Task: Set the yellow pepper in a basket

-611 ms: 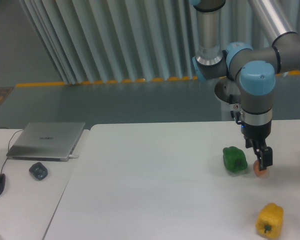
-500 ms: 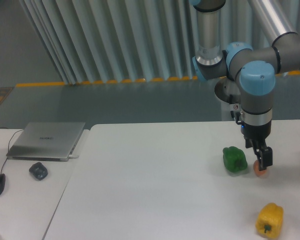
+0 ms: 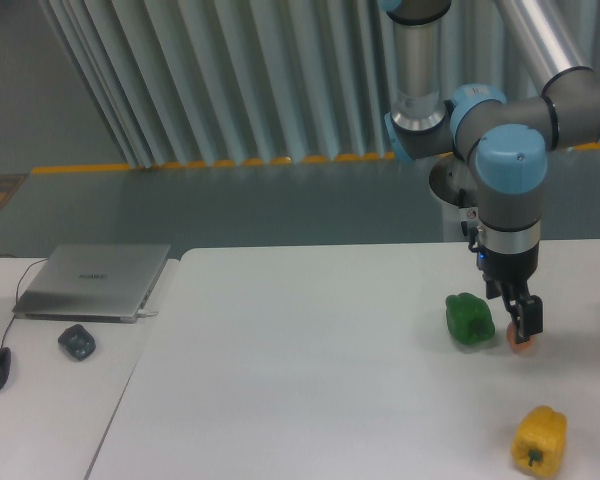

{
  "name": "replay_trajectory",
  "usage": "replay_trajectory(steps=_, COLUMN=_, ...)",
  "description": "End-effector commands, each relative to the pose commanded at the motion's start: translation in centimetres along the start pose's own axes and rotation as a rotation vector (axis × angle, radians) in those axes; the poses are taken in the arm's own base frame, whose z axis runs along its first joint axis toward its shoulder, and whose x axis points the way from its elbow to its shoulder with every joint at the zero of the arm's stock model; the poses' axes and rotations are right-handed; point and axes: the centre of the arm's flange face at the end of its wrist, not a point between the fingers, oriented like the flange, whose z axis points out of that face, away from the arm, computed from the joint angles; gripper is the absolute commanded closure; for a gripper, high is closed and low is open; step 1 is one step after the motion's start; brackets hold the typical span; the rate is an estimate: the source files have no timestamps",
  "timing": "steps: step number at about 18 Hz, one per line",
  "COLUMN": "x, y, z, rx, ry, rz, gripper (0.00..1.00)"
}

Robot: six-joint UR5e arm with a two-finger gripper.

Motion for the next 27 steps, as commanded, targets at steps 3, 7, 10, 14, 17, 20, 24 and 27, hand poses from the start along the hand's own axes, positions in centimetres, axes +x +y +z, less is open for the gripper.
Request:
replay_trajectory(steps=3, x=-0.4, y=-0.2, z=0.2, rx=0.026, ry=-0.058, rz=-0.133, gripper=0.00)
replay_trajectory(steps=7, x=-0.1, y=-1.5, z=1.5, rx=0.118, ry=-0.136, rz=-0.304, gripper=0.00)
replay_trajectory(steps=10, x=-0.3, y=-1.6, z=1.5, rx=0.138, ry=-0.170, rz=-0.373, gripper=0.00)
replay_trajectory(steps=14, x=-2.8, y=-1.1, z=1.3, rx=0.123, ry=-0.197, rz=-0.633, gripper=0.00)
replay_trajectory(steps=17, x=-4.3, y=-1.3, z=2.2, rx=0.100, ry=-0.208, rz=-0.717, gripper=0.00)
replay_trajectory(steps=20, x=-5.4, y=-1.4, z=2.5, rx=0.117, ry=-0.241, rz=-0.740, gripper=0.00)
replay_trajectory(steps=24, x=-7.2, y=-1.1, z=3.6, rx=0.082, ry=-0.273, rz=-0.766, gripper=0.00)
replay_trajectory(steps=27, x=-8.5, y=-0.7, z=3.2, rx=0.086, ry=-0.289, rz=-0.774, gripper=0.00)
